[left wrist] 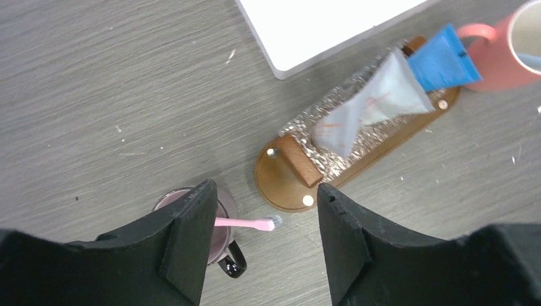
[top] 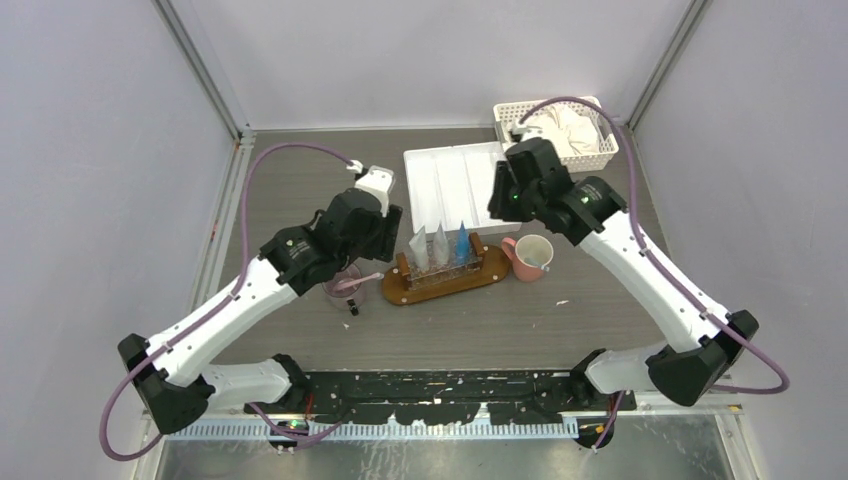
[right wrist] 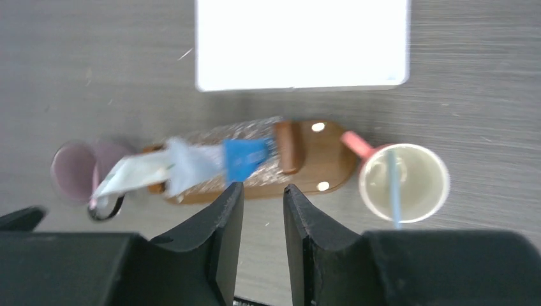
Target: Prepare toiletry sets of a toothbrush and toothpaste on the tray
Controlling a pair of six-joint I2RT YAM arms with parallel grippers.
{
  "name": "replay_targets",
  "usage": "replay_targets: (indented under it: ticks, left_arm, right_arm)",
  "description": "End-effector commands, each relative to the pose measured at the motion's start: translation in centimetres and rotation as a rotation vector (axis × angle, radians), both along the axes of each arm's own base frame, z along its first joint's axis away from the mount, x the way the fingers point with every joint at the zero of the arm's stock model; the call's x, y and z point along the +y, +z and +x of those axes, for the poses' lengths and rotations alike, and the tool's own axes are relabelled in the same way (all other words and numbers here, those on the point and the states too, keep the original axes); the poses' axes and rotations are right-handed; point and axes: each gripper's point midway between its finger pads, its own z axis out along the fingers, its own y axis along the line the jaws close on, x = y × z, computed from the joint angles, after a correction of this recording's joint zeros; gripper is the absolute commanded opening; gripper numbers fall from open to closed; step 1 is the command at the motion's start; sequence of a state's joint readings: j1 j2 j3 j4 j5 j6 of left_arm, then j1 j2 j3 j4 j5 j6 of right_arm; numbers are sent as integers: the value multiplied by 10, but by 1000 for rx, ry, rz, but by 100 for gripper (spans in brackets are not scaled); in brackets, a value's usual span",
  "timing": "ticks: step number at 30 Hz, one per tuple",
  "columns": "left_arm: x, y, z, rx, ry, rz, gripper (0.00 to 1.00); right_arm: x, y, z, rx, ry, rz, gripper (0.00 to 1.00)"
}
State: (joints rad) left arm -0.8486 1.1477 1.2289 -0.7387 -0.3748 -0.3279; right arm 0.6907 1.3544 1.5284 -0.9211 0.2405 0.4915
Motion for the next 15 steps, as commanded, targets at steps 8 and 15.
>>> replay_targets:
  ticks: [8, 15]
  left_arm:
    - [12, -4, 72, 128, 126, -153, 63]
    - [-4, -40, 106, 251, 121, -177, 57]
  right_arm:
    - [-23, -61, 84, 142, -96, 83, 34]
    - [-3, -105, 106, 270, -36, 80, 29]
